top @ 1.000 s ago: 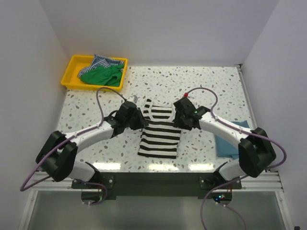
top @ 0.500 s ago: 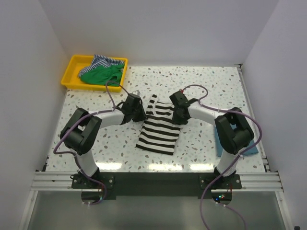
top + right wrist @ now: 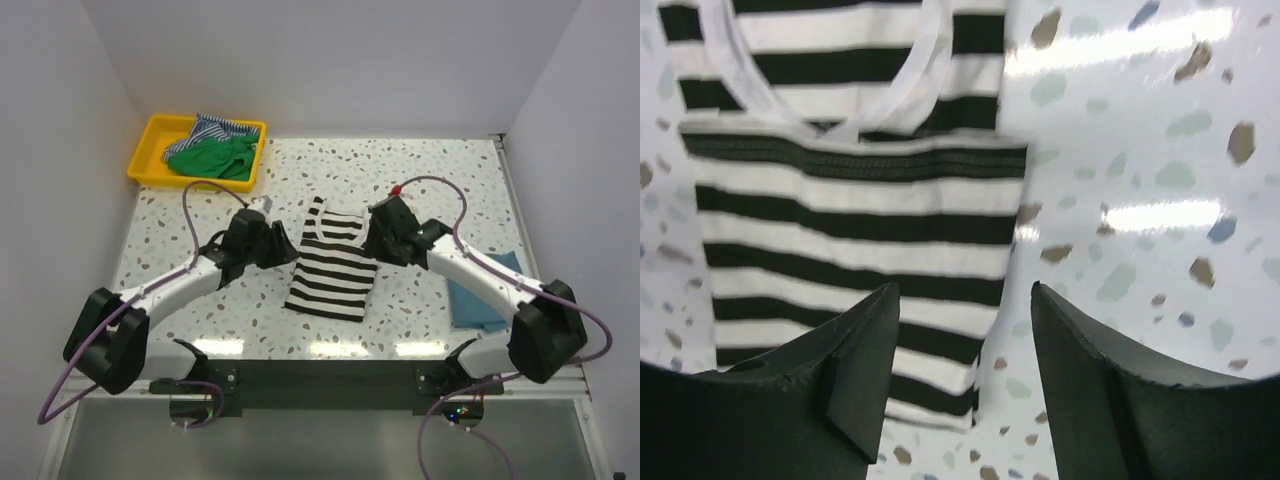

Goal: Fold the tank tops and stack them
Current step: Fold the tank top

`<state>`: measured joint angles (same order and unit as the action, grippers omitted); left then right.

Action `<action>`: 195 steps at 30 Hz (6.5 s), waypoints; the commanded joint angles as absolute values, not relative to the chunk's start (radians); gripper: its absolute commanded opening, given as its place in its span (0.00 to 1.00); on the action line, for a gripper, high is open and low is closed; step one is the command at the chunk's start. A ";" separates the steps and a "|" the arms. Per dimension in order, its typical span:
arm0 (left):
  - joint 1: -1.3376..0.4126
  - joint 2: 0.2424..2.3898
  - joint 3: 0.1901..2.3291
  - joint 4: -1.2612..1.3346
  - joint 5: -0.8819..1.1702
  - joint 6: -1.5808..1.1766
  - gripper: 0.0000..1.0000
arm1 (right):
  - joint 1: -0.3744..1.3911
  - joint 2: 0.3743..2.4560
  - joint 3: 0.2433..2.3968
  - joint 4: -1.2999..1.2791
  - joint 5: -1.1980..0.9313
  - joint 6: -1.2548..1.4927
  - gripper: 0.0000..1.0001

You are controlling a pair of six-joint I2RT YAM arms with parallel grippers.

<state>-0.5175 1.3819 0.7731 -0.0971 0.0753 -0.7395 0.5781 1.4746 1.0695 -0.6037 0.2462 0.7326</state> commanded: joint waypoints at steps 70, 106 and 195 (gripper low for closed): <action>-0.695 1.077 0.258 -0.204 0.120 -0.874 0.00 | 1.072 1.321 0.580 -0.573 0.279 1.327 0.11; -0.511 1.222 0.977 -0.336 0.186 -0.827 0.00 | 0.639 1.328 1.101 -0.789 0.002 0.795 0.02; -0.541 1.671 0.772 0.072 0.054 -0.796 0.35 | 0.658 1.718 0.899 -0.422 0.246 0.859 0.54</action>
<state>-0.5083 1.6947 0.8211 0.0643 0.0547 -0.7757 0.7033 1.6566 0.9031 -0.2314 0.1898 0.9279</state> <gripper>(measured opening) 0.354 0.533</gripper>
